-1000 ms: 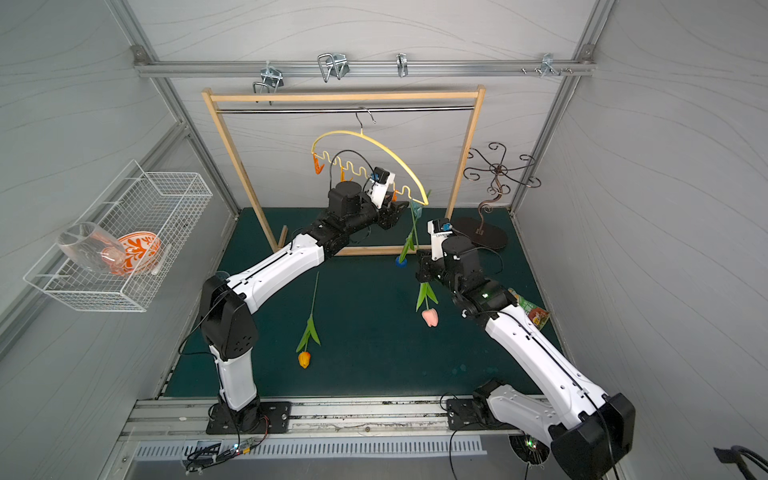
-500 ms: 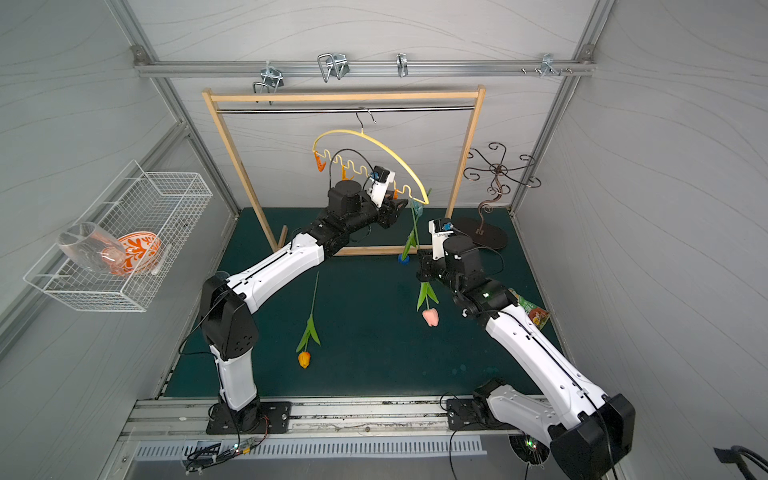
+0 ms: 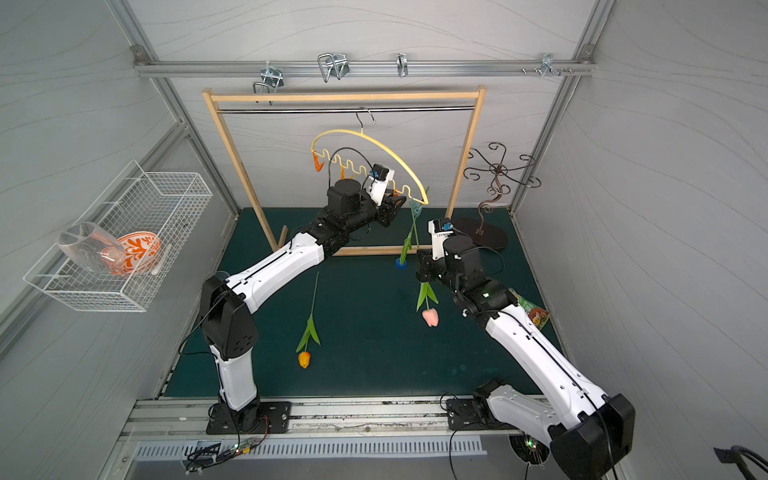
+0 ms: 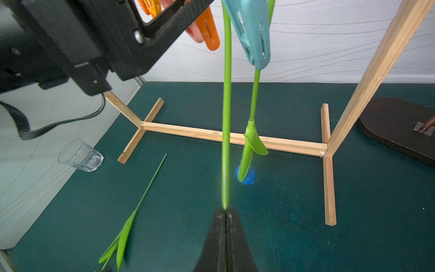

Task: Dry the flowers on a clothes hanger
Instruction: Open the clamp at the hanger.

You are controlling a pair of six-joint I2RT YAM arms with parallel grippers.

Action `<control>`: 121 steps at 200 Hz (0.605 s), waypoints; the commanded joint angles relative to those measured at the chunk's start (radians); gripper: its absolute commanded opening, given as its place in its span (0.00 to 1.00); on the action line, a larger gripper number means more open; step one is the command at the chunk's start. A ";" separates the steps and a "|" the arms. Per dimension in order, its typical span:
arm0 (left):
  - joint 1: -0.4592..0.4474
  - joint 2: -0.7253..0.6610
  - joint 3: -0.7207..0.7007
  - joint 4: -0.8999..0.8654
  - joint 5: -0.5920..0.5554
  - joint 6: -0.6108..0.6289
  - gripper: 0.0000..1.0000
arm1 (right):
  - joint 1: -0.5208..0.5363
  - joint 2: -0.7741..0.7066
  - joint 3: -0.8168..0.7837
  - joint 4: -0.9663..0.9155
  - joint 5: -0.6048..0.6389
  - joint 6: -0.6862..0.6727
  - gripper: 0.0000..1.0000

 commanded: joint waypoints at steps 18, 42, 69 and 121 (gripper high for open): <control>-0.007 0.019 0.054 0.046 -0.005 -0.006 0.36 | -0.005 -0.003 0.002 0.025 -0.014 0.006 0.00; -0.007 0.013 0.047 0.049 -0.012 -0.031 0.34 | -0.006 0.007 -0.002 0.038 -0.017 0.014 0.00; -0.007 0.001 0.035 0.053 -0.034 -0.071 0.31 | -0.006 0.023 -0.008 0.066 -0.018 0.045 0.00; -0.007 -0.022 0.013 0.048 -0.070 -0.178 0.28 | -0.004 0.060 -0.057 0.179 -0.004 0.136 0.00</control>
